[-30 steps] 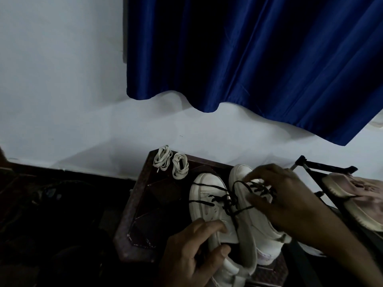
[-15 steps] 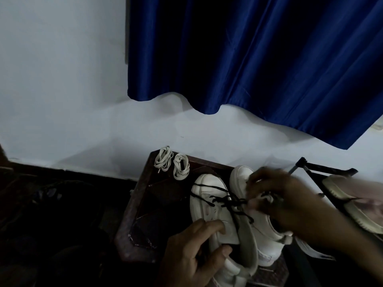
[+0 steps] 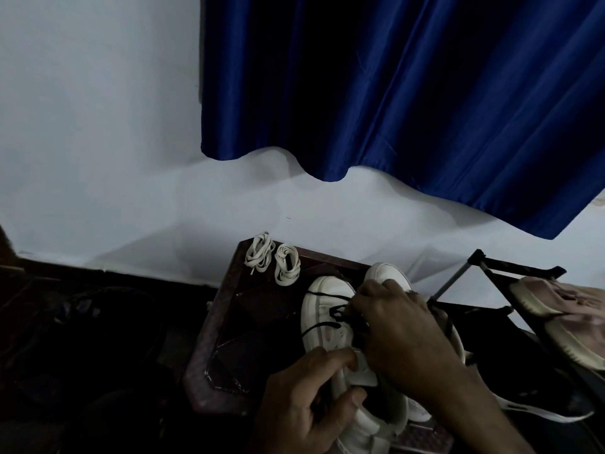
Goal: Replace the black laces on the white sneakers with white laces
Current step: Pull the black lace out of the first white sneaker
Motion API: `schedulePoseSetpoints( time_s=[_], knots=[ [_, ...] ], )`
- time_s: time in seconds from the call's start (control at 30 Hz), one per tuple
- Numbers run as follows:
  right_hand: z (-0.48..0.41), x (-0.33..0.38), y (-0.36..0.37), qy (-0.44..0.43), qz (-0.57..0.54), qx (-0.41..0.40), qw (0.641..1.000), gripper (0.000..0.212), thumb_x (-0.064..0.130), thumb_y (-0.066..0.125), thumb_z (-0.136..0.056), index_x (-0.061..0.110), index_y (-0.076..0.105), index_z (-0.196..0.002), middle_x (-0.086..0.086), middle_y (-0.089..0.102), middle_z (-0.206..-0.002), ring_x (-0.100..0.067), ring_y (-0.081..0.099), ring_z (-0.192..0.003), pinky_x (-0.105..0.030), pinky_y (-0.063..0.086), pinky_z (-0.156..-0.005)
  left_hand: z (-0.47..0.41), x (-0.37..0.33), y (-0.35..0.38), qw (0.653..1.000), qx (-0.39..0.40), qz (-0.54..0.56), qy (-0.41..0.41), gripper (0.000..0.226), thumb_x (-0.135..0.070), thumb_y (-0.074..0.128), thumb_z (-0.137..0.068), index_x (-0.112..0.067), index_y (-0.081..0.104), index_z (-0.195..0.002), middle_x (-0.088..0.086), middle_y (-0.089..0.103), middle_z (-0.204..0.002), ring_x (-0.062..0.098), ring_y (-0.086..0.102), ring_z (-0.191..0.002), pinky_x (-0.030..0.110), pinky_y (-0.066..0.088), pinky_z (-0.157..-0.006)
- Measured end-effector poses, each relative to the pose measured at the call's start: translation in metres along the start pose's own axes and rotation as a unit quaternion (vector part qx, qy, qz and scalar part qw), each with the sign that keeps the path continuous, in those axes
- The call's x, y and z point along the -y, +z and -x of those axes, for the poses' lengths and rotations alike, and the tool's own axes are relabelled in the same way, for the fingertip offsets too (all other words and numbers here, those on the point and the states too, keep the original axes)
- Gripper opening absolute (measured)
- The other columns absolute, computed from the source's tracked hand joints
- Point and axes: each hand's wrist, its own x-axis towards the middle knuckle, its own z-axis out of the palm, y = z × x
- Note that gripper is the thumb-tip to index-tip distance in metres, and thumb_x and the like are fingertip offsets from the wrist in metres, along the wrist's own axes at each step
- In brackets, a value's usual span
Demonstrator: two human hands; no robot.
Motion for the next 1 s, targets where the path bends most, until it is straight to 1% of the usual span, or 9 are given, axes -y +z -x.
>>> schedulePoseSetpoints(
  time_s=[0.2,0.37,0.47,0.53,0.6,0.67,0.8,0.87,1.0],
  knots=[
    [0.013,-0.019,-0.019,0.033,-0.025,-0.027,0.999,0.017,0.042,0.055,-0.092,0.032,0.068,-0.097,0.02,0.049,-0.112,-0.007,0.046,-0.107,-0.036,0.042,-0.093,0.0,0.0,0.001,1.0,0.001,-0.021,0.015,0.026,-0.051,0.056,-0.093,-0.037,0.061,-0.113,-0.014,0.065,-0.096,0.001,0.065,-0.085,0.021,0.053,-0.07],
    [0.023,-0.044,-0.047,0.111,-0.094,-0.189,0.971,0.005,0.027,0.071,-0.082,0.029,0.069,-0.077,0.016,0.054,-0.086,-0.012,0.054,-0.072,-0.039,0.05,-0.069,-0.003,-0.001,0.0,1.0,-0.005,-0.013,0.006,0.023,-0.053,0.057,-0.091,-0.036,0.061,-0.106,-0.02,0.059,-0.083,-0.003,0.056,-0.063,0.015,0.047,-0.058],
    [0.018,-0.042,-0.039,0.137,-0.05,-0.144,0.979,0.007,0.033,0.066,-0.088,0.03,0.065,-0.095,0.01,0.062,-0.091,-0.013,0.056,-0.079,-0.036,0.051,-0.076,-0.002,0.001,0.0,1.0,-0.006,-0.014,0.005,0.022,-0.054,0.056,-0.091,-0.037,0.059,-0.105,-0.022,0.058,-0.084,-0.003,0.056,-0.062,0.016,0.047,-0.057],
    [0.017,-0.039,-0.028,0.154,-0.017,-0.101,0.983,0.041,0.044,0.06,-0.09,0.031,0.052,-0.128,0.008,0.061,-0.12,-0.015,0.053,-0.107,-0.038,0.048,-0.091,-0.002,0.001,0.001,1.0,-0.001,-0.013,0.005,0.022,-0.054,0.056,-0.091,-0.037,0.059,-0.105,-0.024,0.058,-0.085,-0.004,0.055,-0.061,0.014,0.046,-0.057],
    [0.017,-0.031,-0.025,0.117,-0.043,-0.103,0.987,0.054,0.046,0.059,-0.089,0.034,0.041,-0.138,0.01,0.047,-0.137,-0.015,0.04,-0.124,-0.037,0.044,-0.099,-0.003,0.001,0.004,1.0,0.002,-0.015,0.007,0.024,-0.055,0.056,-0.092,-0.038,0.059,-0.108,-0.021,0.061,-0.089,-0.001,0.06,-0.067,0.018,0.05,-0.059],
    [0.014,-0.02,-0.022,0.048,-0.068,-0.082,0.993,0.037,0.045,0.058,-0.09,0.039,0.052,-0.126,0.015,0.045,-0.131,-0.012,0.039,-0.121,-0.036,0.044,-0.096,-0.003,0.002,0.004,1.0,-0.002,-0.004,0.003,0.025,-0.054,0.056,-0.092,-0.037,0.06,-0.11,-0.019,0.064,-0.093,0.0,0.064,-0.075,0.021,0.053,-0.063],
    [0.003,-0.009,-0.006,0.003,0.033,0.014,0.999,0.023,0.04,0.054,-0.093,0.03,0.061,-0.113,0.01,0.052,-0.121,-0.015,0.045,-0.118,-0.04,0.041,-0.097,-0.002,0.002,0.003,1.0,-0.006,-0.013,0.008,0.03,-0.055,0.055,-0.092,-0.036,0.06,-0.115,-0.018,0.067,-0.101,0.001,0.068,-0.084,0.027,0.055,-0.065],
    [0.004,-0.011,-0.007,0.007,0.032,-0.006,0.999,0.018,0.042,0.056,-0.091,0.029,0.064,-0.102,0.011,0.058,-0.108,-0.015,0.054,-0.107,-0.036,0.042,-0.093,-0.002,0.002,0.003,0.999,-0.011,-0.03,0.016,0.029,-0.056,0.054,-0.092,-0.037,0.059,-0.112,-0.018,0.067,-0.097,0.001,0.067,-0.078,0.026,0.054,-0.061],
    [0.012,-0.04,-0.038,0.12,-0.077,-0.098,0.985,0.013,0.042,0.064,-0.087,0.029,0.065,-0.084,0.011,0.064,-0.082,-0.013,0.064,-0.072,-0.033,0.054,-0.069,-0.006,-0.002,0.002,0.999,-0.02,-0.039,0.017,0.026,-0.057,0.054,-0.091,-0.034,0.057,-0.103,-0.02,0.061,-0.083,-0.007,0.058,-0.068,0.013,0.048,-0.058]
  ],
)
